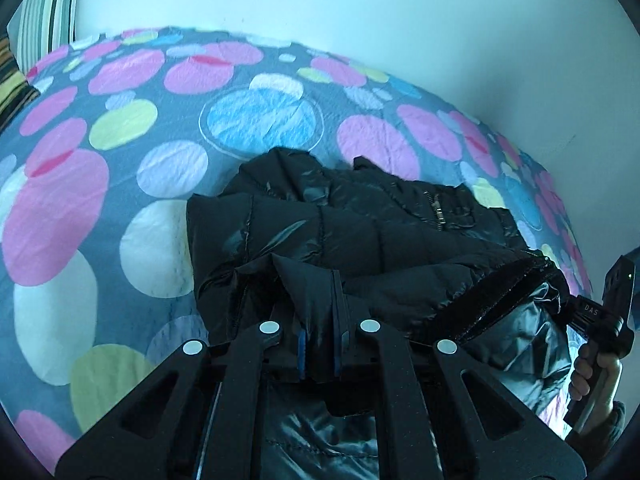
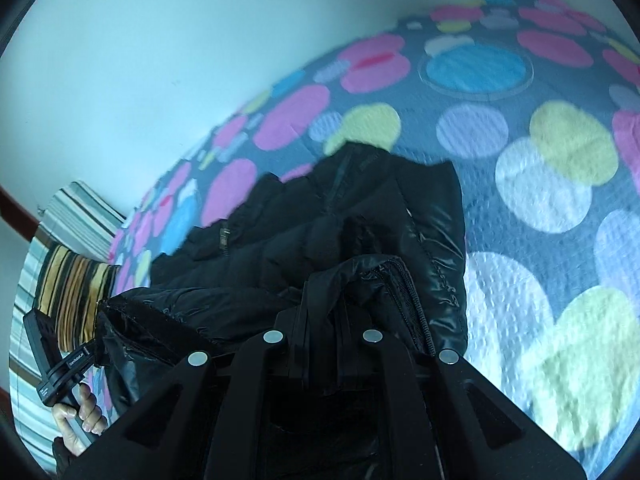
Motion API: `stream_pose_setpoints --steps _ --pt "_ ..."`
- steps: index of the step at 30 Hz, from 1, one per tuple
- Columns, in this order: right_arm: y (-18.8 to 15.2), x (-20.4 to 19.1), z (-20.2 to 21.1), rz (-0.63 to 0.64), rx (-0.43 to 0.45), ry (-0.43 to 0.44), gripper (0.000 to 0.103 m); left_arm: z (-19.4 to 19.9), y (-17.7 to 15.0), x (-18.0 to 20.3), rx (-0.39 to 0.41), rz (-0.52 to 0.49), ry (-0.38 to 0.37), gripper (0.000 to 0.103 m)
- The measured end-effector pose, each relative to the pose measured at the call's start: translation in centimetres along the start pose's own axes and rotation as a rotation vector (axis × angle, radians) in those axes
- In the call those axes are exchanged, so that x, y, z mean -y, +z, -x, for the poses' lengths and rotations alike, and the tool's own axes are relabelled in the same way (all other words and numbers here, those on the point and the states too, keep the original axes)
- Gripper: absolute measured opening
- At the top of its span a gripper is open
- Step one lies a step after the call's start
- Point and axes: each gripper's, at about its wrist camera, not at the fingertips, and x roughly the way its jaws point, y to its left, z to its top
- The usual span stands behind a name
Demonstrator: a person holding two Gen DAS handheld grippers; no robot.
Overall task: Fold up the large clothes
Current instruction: 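Lift the hem with both tools and carry it toward the collar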
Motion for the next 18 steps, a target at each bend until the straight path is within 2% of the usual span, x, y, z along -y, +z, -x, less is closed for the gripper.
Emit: stream_pose_setpoints --steps 7,11,18 --pt "-0.6 0.4 -3.0 0.02 -0.029 -0.032 0.006 -2.7 -0.6 -0.9 -0.026 0.017 0.008 0.009" --pt "-0.3 0.3 -2.6 0.018 -0.029 -0.012 0.007 -1.3 -0.4 -0.6 0.003 0.001 0.008 0.012" --pt "-0.3 0.3 -0.1 0.024 -0.01 0.036 0.02 2.2 -0.9 -0.5 0.04 -0.002 -0.043 0.023"
